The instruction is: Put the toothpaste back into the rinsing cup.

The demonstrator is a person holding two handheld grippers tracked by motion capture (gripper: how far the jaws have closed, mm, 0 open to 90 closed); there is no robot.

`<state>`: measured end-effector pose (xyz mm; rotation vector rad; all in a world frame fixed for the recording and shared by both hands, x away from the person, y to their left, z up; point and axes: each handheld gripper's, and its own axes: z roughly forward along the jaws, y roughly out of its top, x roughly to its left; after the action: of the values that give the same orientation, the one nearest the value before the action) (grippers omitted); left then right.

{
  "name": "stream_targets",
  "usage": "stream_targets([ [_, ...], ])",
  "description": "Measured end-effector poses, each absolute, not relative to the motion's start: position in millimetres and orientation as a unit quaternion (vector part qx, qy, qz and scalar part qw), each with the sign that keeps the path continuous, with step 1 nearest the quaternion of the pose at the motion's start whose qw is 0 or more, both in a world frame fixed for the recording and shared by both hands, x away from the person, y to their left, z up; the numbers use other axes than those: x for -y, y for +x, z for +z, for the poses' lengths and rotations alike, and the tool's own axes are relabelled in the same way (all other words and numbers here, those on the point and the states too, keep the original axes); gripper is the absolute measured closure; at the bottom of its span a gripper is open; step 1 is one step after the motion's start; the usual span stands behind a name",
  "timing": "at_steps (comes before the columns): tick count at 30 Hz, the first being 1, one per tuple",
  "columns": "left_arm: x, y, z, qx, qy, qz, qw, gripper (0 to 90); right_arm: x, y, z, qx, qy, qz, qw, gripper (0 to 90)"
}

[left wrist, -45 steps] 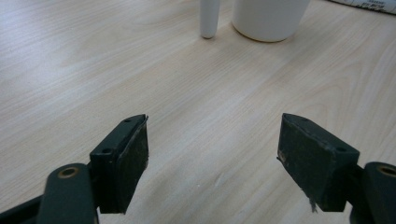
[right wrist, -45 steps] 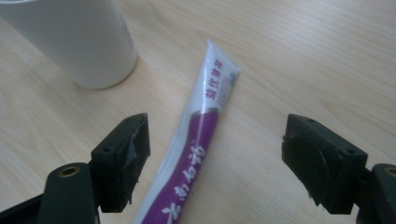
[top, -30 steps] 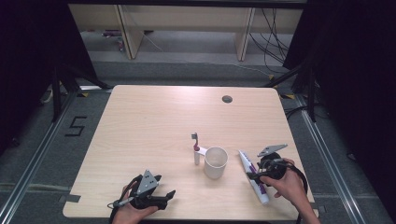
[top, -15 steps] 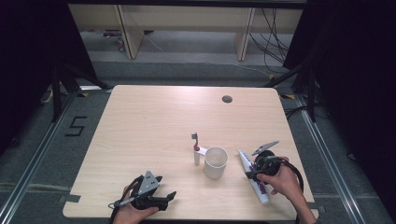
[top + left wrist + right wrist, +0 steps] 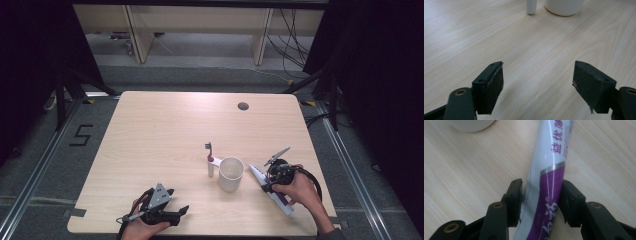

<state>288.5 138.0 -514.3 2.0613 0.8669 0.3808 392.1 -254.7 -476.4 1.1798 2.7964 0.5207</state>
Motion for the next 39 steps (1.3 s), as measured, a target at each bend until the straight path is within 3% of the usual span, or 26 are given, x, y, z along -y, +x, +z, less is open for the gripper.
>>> stream_targets([
  [12, -136, 288, -514, -0.342, 0.826, 0.147, 0.423, 24.3, 241, 403, -472, -0.928, 0.357, 0.109, 0.006, 61.8],
  [15, -136, 288, -514, -0.343, 0.824, 0.148, 0.426, 24.3, 236, 404, -470, -0.93, 0.356, 0.094, -0.004, 65.5],
  [16, -136, 288, -514, -0.342, 0.824, 0.146, 0.427, 24.3, 236, 406, -468, -0.933, 0.345, 0.102, -0.01, 72.2],
  [20, -134, 288, -514, -0.344, 0.822, 0.146, 0.429, 24.3, 236, 405, -472, -0.938, 0.336, 0.082, -0.014, 74.4],
  [39, -134, 289, -515, -0.339, 0.828, 0.144, 0.423, 24.4, 231, 415, -473, -0.953, 0.302, 0.033, -0.023, 75.8],
])
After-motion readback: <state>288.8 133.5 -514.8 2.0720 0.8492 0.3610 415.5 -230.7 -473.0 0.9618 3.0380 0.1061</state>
